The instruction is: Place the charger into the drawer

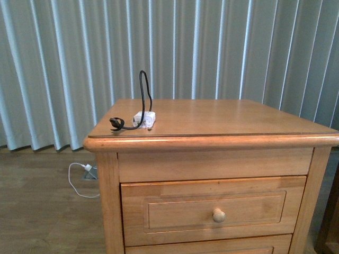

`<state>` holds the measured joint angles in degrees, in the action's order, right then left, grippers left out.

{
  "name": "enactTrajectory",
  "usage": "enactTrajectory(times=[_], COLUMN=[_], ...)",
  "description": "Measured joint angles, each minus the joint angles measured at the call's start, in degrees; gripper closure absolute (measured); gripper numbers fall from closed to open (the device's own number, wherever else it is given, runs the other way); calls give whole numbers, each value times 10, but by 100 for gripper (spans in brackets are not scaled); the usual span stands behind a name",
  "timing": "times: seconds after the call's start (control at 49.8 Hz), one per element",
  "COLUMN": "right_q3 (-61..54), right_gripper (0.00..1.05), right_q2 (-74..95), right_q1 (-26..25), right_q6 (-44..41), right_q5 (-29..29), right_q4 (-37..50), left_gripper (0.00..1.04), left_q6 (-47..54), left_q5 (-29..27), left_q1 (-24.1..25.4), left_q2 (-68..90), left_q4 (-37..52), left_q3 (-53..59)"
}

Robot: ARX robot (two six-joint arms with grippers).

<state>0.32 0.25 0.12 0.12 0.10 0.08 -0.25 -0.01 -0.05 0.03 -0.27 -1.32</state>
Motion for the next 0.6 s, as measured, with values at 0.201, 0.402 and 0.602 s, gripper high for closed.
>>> enactTrajectory(times=[0.201,0.402,0.602], right_q3=[0,0,0], right_gripper=[9,9,9], right_q2=[0,0,0], right_q1=[0,0,0], right_q6=[0,0,0], right_q5=[0,0,-1], right_q4=[0,0,0], left_gripper=[6,6,6], left_q6=[0,0,0], left_q5=[0,0,0], left_q1=[0,0,0], left_q2=[0,0,0], left_q4=[0,0,0], left_q3=[0,0,0])
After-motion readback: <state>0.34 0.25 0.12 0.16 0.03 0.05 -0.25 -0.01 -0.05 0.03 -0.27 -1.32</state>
